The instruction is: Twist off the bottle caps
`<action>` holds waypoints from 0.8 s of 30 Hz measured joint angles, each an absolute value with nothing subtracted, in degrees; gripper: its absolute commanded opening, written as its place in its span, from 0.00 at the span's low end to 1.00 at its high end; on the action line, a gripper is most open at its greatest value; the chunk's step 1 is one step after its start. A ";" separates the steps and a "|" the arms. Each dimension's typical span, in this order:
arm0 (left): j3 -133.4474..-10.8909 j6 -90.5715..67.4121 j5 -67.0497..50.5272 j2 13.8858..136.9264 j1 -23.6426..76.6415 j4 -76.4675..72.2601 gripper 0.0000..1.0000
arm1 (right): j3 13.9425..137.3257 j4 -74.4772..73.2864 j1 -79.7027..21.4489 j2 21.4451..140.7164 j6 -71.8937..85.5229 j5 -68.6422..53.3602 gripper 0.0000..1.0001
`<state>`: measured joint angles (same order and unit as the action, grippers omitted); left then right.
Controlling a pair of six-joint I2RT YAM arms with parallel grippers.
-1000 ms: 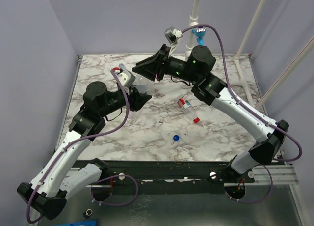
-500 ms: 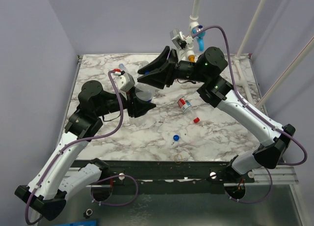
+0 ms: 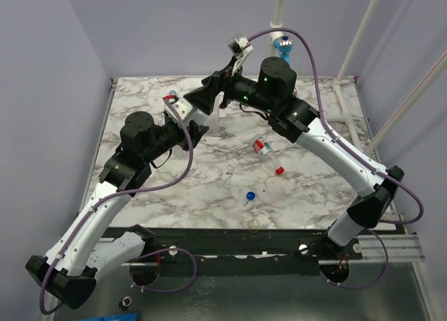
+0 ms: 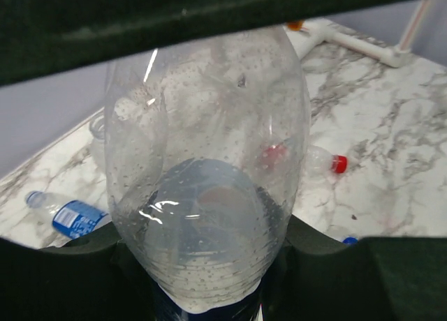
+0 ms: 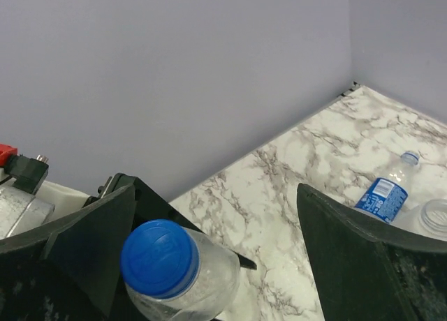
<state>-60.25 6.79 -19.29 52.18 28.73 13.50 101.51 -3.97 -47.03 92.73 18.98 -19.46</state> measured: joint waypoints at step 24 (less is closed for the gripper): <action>-60.03 10.17 -3.31 56.55 28.88 12.01 0.00 | 103.35 -7.03 -47.07 95.77 24.01 -9.72 0.92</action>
